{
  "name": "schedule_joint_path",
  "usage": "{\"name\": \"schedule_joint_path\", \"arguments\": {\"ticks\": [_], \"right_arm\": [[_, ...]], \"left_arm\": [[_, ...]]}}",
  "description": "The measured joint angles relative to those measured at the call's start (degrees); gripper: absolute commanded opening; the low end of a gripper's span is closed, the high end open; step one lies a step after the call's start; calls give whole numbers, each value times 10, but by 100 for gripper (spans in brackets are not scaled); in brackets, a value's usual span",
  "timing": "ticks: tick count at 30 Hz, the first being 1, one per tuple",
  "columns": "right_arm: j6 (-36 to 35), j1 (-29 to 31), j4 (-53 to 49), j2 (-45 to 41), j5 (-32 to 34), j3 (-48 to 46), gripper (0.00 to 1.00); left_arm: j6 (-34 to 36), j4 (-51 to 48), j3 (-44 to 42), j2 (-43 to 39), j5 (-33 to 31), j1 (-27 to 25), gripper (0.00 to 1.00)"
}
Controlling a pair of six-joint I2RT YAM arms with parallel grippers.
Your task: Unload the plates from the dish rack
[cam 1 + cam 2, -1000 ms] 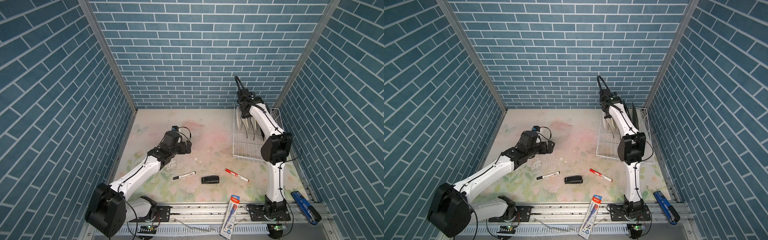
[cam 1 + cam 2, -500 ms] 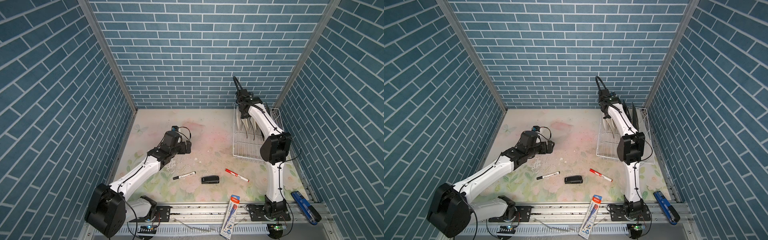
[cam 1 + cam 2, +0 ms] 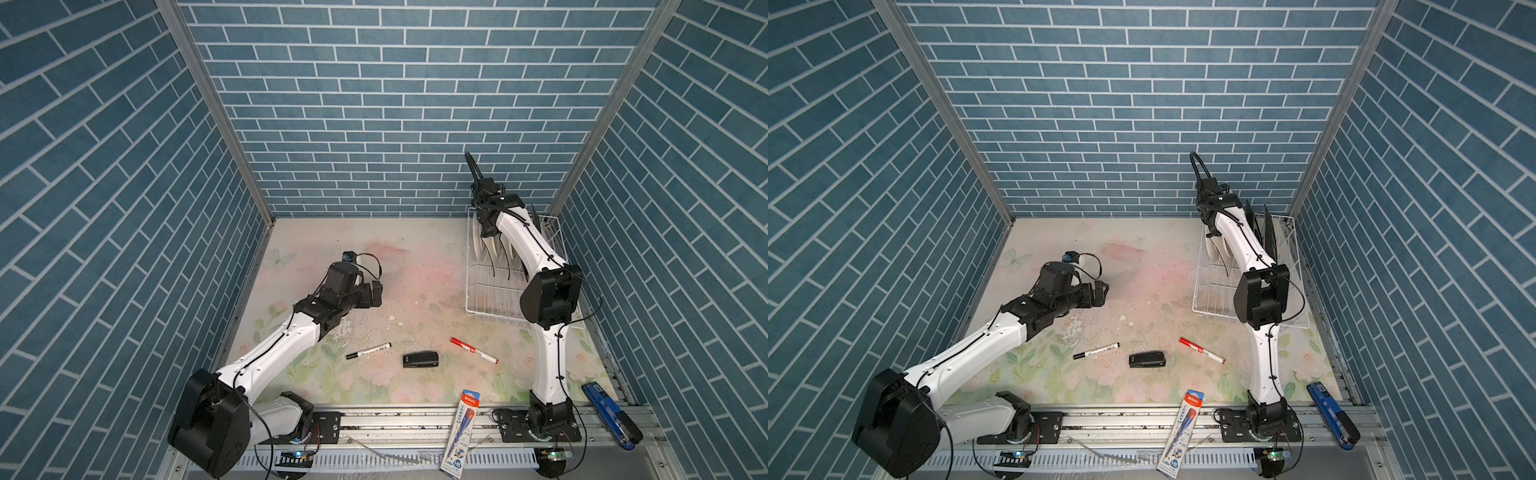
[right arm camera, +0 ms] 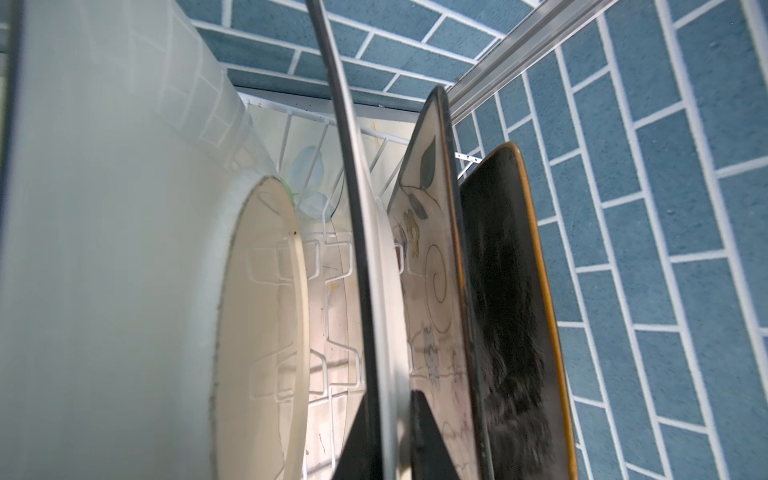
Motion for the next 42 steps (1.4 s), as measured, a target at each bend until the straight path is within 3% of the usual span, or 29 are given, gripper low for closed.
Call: {"name": "schedule_joint_path", "arguments": {"ticks": [42], "right_arm": [[-46,33,48,-36,53,-11,0]], "left_arm": [[0,-1,-2,-17,-1,0,100]]}}
